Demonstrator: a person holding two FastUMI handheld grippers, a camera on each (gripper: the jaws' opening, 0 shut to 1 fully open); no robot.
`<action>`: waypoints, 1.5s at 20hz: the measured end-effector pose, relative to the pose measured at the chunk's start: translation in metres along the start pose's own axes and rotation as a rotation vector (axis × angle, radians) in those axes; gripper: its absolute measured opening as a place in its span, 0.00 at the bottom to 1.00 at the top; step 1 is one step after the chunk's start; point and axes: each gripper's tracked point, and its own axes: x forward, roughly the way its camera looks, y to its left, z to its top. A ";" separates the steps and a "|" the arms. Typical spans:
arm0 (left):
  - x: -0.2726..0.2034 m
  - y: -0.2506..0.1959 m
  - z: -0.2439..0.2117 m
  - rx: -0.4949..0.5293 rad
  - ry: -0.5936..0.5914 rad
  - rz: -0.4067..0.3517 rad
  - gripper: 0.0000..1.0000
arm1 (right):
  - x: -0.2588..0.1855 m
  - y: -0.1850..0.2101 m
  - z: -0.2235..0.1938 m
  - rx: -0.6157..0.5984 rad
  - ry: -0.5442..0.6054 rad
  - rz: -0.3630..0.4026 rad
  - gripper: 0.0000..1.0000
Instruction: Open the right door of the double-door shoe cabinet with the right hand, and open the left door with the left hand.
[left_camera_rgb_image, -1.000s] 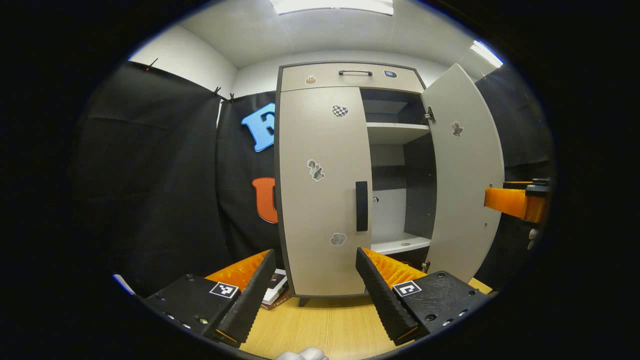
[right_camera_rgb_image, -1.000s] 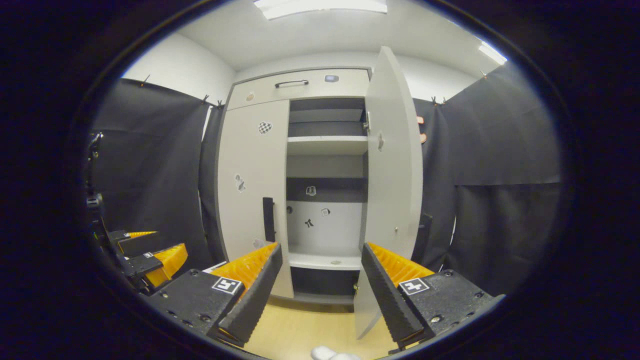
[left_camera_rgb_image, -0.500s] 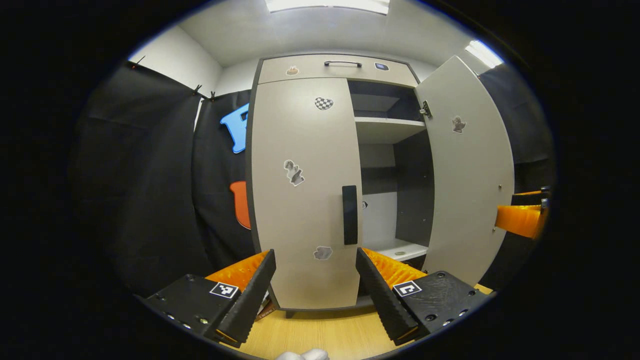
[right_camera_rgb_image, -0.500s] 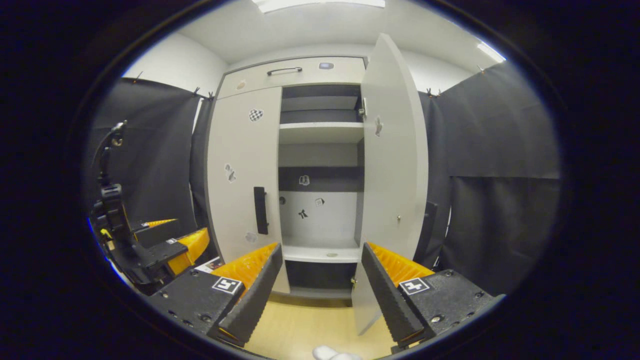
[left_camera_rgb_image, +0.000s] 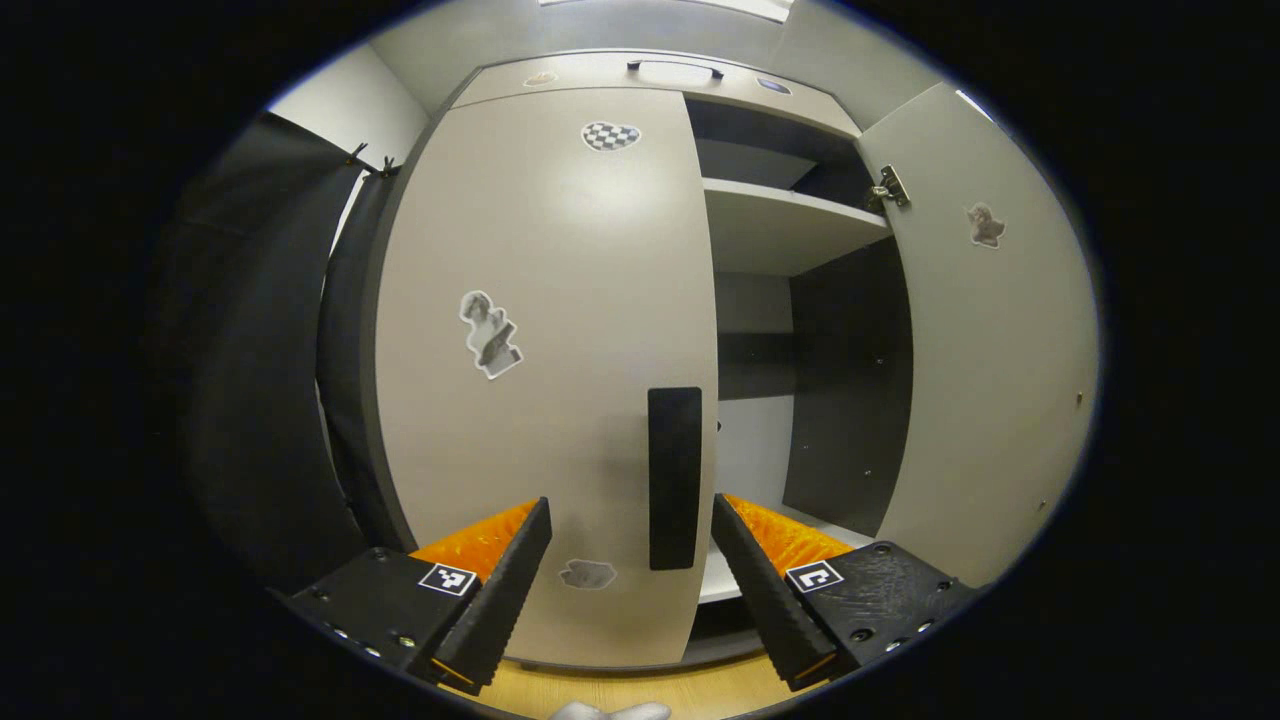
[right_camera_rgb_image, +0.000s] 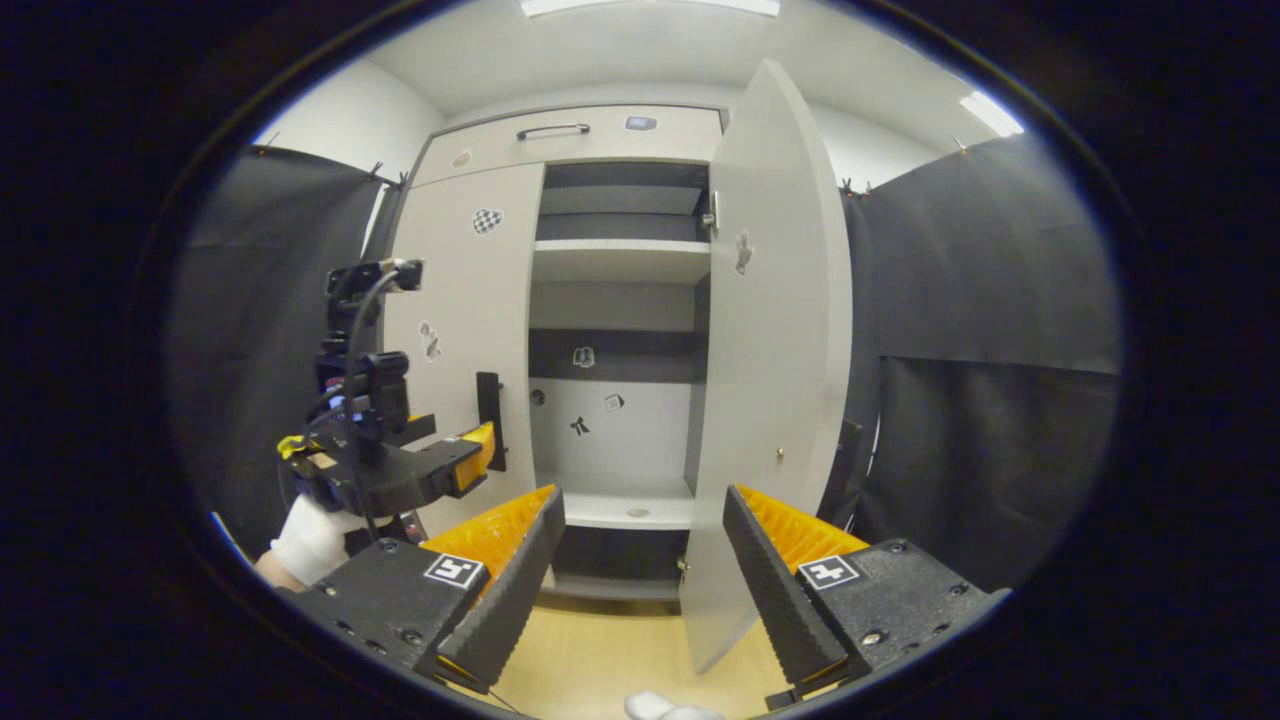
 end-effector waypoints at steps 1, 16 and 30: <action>0.008 -0.003 -0.001 0.004 0.004 0.000 0.96 | 0.002 0.001 0.001 -0.001 0.001 0.002 0.99; 0.041 -0.017 -0.010 0.007 0.014 0.026 0.34 | 0.004 0.006 0.004 0.008 -0.001 0.028 0.99; 0.031 -0.017 -0.009 -0.044 0.030 -0.008 0.04 | -0.003 -0.002 0.008 0.012 -0.019 0.013 0.99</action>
